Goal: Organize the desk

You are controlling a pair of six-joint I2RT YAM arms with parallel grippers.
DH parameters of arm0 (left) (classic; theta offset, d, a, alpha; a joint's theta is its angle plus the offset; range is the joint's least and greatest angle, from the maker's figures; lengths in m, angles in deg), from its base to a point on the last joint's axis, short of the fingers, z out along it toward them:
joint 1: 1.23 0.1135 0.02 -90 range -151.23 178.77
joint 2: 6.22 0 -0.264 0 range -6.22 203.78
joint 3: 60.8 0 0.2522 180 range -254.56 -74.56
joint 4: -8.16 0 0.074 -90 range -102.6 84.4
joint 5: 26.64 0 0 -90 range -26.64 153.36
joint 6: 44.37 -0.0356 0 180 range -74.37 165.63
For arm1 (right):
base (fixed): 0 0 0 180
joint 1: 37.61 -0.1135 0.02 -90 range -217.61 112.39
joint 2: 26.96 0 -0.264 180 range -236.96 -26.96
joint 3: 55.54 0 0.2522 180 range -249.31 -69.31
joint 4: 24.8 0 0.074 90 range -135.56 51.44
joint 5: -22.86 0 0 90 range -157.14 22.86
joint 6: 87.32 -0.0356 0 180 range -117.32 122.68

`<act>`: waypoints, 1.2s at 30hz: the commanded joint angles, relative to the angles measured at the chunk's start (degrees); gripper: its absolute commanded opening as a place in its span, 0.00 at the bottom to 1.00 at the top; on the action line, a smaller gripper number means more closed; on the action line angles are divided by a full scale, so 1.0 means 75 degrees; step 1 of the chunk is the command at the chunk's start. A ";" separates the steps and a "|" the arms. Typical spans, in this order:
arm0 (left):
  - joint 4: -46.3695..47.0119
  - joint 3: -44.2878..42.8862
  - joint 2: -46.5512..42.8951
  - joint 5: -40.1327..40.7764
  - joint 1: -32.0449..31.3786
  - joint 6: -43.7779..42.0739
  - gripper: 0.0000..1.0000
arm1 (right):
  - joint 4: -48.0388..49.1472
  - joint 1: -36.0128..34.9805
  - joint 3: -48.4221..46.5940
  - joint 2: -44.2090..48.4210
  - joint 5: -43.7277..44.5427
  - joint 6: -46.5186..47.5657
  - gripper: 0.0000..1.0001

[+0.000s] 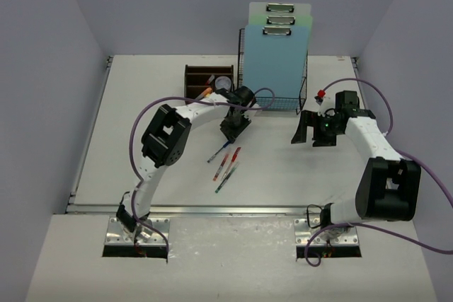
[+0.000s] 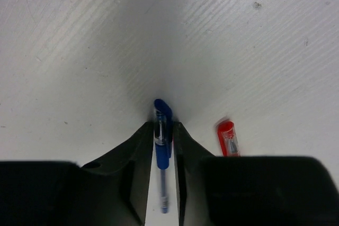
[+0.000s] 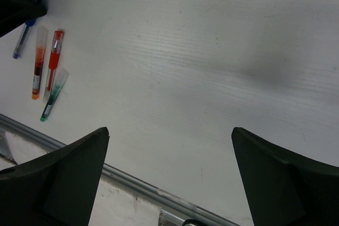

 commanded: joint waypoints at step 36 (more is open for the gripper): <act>1.2899 0.6032 -0.5667 -0.2603 0.3501 -0.0896 0.00 | -0.0176 -0.0072 -0.0801 -0.0244 -0.0198 -0.0150 0.99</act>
